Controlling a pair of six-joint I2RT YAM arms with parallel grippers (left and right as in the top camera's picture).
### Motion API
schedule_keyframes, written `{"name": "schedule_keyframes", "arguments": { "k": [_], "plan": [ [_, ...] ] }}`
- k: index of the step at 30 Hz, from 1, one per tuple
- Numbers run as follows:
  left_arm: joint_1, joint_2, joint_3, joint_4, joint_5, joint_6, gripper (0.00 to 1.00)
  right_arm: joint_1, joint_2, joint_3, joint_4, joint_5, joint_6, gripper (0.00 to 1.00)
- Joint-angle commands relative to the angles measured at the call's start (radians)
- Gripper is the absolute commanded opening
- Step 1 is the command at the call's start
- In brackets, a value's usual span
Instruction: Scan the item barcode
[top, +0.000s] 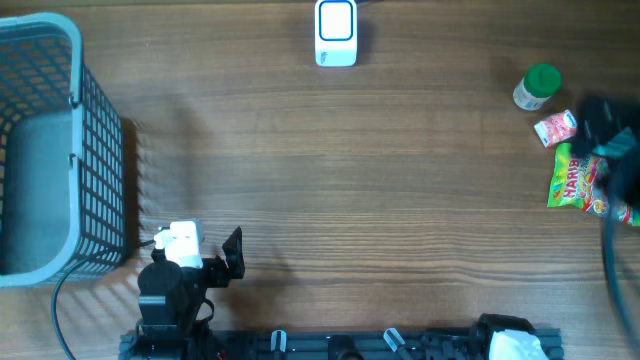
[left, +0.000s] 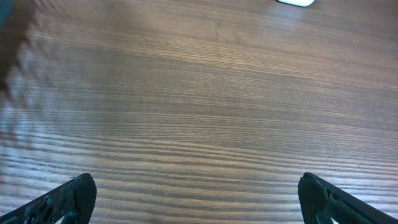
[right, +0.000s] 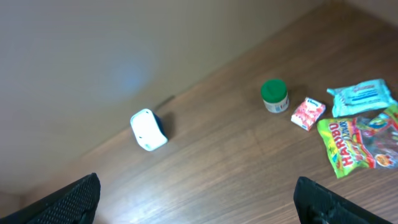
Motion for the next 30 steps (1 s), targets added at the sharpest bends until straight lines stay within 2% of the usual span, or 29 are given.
{"name": "schedule_keyframes", "arguments": {
  "k": [1,5,8,13,17,23,30],
  "plan": [
    [-0.006,-0.002,-0.006,0.0,0.015,0.023,1.0,0.002,-0.115,-0.002,-0.05,-0.002,0.014,1.0],
    [-0.006,-0.002,-0.006,0.0,0.015,0.023,1.0,0.002,-0.204,-0.002,-0.105,-0.002,0.014,1.0],
    [-0.006,-0.002,-0.006,0.0,0.015,0.023,1.0,0.002,-0.256,-0.002,-0.172,0.084,-0.014,1.0],
    [-0.006,-0.002,-0.006,0.0,0.015,0.023,1.0,0.002,-0.295,-0.008,-0.176,0.074,-0.026,1.0],
    [-0.006,-0.002,-0.006,0.0,0.015,0.023,1.0,0.002,-0.315,-0.021,-0.116,0.074,-0.134,1.0],
    [-0.006,-0.002,-0.006,0.0,0.015,0.023,1.0,0.027,-0.462,-0.201,0.156,0.073,-0.253,1.0],
    [-0.006,-0.002,-0.006,0.0,0.015,0.023,1.0,0.128,-0.729,-0.637,0.638,0.066,-0.304,1.0]
  ]
}}
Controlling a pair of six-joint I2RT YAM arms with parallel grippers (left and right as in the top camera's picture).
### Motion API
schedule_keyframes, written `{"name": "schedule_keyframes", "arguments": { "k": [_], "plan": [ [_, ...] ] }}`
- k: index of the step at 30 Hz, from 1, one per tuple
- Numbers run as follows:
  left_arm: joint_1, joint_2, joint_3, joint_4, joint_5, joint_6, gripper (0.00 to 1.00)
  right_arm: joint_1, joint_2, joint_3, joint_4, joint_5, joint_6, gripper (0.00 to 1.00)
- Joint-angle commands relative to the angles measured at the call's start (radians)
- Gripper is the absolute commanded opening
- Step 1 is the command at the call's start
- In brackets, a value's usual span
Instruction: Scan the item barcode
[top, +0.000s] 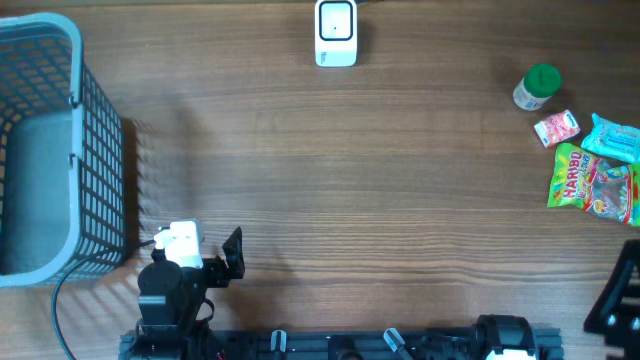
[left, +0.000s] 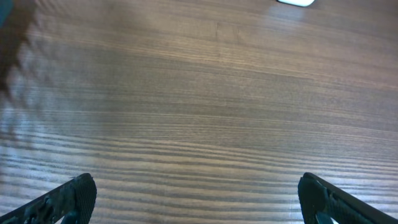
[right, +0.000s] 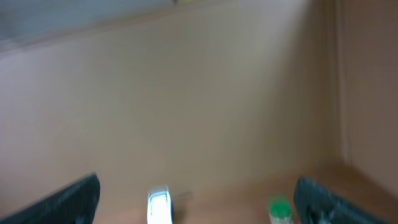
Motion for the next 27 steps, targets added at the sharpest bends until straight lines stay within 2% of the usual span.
{"name": "schedule_keyframes", "arguments": {
  "k": [1,7,10,14,19,27],
  "plan": [
    [-0.006,-0.003,-0.006,0.0,0.015,0.023,1.0,0.07,-0.143,-0.261,0.204,0.013,-0.053,1.0],
    [-0.006,-0.003,-0.006,0.0,0.015,0.023,1.0,0.148,-0.301,-0.651,0.552,-0.007,-0.048,1.0],
    [-0.006,-0.003,-0.006,0.0,0.015,0.023,1.0,0.151,-0.348,-0.846,0.748,-0.04,-0.047,1.0],
    [-0.006,-0.003,-0.006,0.0,0.015,0.023,1.0,0.151,-0.404,-1.05,0.925,-0.043,-0.003,1.0],
    [-0.006,-0.003,-0.006,0.0,0.015,0.023,1.0,0.149,-0.448,-1.227,1.062,-0.04,0.01,0.99],
    [-0.006,-0.003,-0.006,0.0,0.015,0.023,1.0,0.092,-0.447,-1.371,1.078,-0.032,0.011,1.0]
  ]
}}
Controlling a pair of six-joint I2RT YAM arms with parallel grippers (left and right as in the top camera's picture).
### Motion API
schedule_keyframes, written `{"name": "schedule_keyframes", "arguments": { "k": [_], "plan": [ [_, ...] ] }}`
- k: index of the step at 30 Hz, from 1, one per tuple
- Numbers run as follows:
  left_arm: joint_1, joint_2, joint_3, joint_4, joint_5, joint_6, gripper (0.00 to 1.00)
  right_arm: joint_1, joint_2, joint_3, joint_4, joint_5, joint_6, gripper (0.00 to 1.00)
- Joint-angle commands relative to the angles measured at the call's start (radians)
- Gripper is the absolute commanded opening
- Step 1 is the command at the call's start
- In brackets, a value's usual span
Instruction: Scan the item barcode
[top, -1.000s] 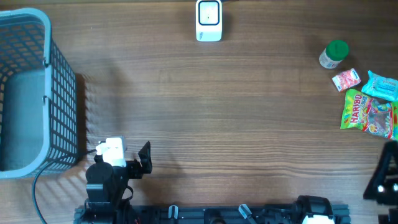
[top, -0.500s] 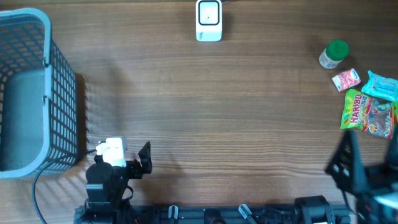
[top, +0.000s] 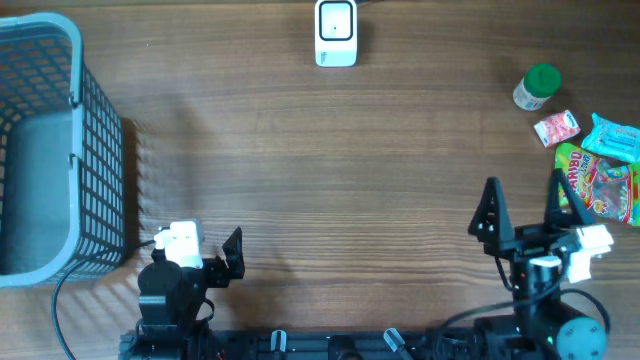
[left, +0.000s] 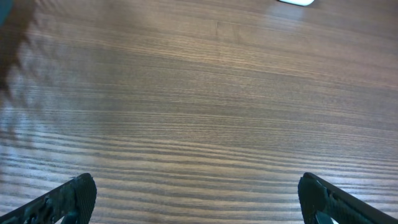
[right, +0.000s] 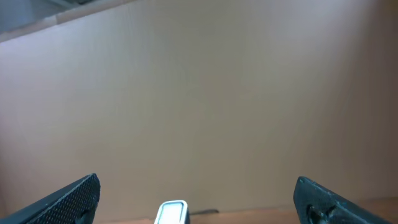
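Note:
The white barcode scanner (top: 336, 33) stands at the table's far edge; its top shows in the right wrist view (right: 171, 213) and one corner in the left wrist view (left: 296, 2). At the right edge lie a green-lidded bottle (top: 538, 86), a small pink packet (top: 556, 128), a teal wipes pack (top: 612, 136) and a Haribo bag (top: 598, 186). My right gripper (top: 523, 192) (right: 198, 205) is open and empty, just left of the bag. My left gripper (top: 192, 250) (left: 196, 205) is open and empty at the near left.
A blue-grey mesh basket (top: 40, 150) stands at the left edge. A beige wall (right: 199, 93) fills most of the right wrist view. The wooden table (top: 330, 170) stretches between scanner, basket and items.
My right arm has moved from the near right corner to the near edge, left of the Haribo bag. Its camera view now shows wall and scanner only. The left arm has not moved.
My right arm was first a blur over the items at the right edge, hiding the wipes pack. Then it stood at the near right corner with every item uncovered. Now it stands open left of the bag. Nothing on the table has shifted.

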Motion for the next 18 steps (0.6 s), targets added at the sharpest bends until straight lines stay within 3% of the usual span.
{"name": "schedule_keyframes", "arguments": {
  "k": [1,12,18],
  "plan": [
    [-0.006,-0.002,-0.006,0.002,0.015,0.023,1.0,-0.043,-0.018,-0.071,0.008,-0.005,0.012,1.0],
    [-0.006,-0.002,-0.006,0.002,0.015,0.023,1.0,-0.09,-0.018,-0.234,0.023,0.029,0.001,1.0],
    [-0.006,-0.002,-0.006,0.002,0.015,0.023,1.0,-0.09,-0.019,-0.24,-0.121,0.055,-0.013,1.0]
  ]
}}
